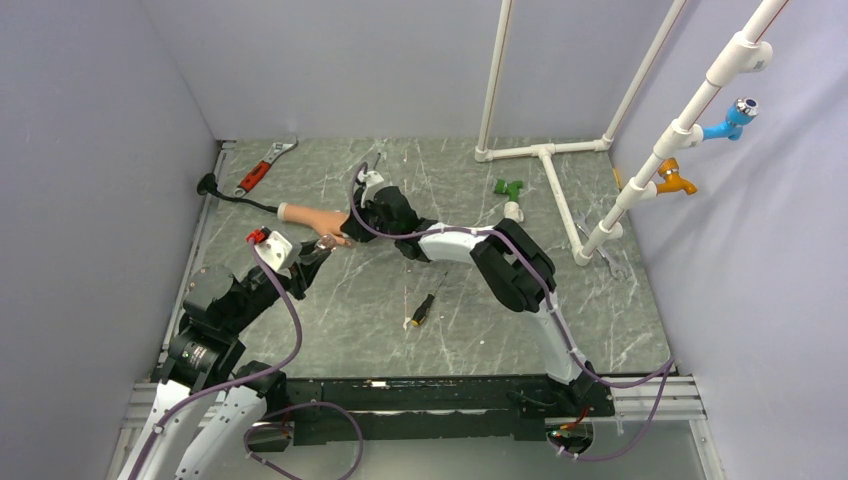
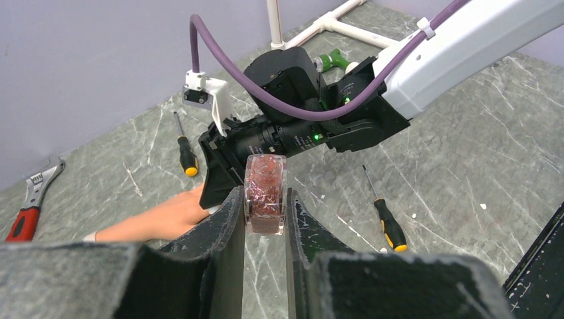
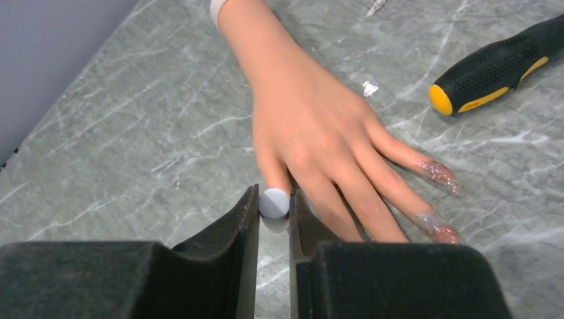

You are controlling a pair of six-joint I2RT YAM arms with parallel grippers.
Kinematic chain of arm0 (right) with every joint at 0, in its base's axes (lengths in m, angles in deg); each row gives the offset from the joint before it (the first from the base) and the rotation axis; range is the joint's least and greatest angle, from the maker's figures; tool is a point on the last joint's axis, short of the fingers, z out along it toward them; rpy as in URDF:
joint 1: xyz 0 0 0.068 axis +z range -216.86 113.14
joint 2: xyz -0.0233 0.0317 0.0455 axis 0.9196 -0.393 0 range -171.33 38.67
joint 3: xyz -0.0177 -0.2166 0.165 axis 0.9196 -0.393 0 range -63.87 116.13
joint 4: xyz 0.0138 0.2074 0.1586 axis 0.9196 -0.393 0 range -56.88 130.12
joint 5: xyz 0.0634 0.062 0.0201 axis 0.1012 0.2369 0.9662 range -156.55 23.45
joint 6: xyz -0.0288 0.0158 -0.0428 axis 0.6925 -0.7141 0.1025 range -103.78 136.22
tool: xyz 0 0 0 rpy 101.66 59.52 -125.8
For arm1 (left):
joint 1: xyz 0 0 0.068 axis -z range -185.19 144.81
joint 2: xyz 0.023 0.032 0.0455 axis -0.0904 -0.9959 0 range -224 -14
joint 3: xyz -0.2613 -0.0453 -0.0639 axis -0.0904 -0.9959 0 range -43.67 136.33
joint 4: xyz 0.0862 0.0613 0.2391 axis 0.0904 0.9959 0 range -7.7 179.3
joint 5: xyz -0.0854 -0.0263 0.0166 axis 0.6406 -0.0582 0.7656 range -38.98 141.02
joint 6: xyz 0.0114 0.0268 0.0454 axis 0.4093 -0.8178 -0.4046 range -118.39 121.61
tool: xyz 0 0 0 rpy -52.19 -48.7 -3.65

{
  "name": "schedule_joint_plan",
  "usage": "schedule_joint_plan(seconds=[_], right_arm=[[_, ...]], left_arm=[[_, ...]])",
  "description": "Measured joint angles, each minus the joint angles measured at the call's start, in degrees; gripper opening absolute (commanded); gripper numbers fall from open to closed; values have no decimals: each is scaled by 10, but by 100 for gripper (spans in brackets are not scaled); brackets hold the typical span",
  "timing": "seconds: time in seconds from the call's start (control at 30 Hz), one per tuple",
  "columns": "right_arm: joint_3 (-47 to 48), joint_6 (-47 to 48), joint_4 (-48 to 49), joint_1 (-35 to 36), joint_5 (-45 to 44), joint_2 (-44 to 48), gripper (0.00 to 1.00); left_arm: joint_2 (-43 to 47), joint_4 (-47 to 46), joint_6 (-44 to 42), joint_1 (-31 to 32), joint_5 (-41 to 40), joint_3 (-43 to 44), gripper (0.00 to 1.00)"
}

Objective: Paint the nails
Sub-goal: Paint the nail polish on the nail.

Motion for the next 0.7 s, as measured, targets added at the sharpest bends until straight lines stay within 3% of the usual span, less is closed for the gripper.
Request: schedule_joint_plan(seconds=[0.7], right_arm=[[3,35,-21,0,-26,-7,0]], left_arm=[[0,0,0,0,0,0,0]])
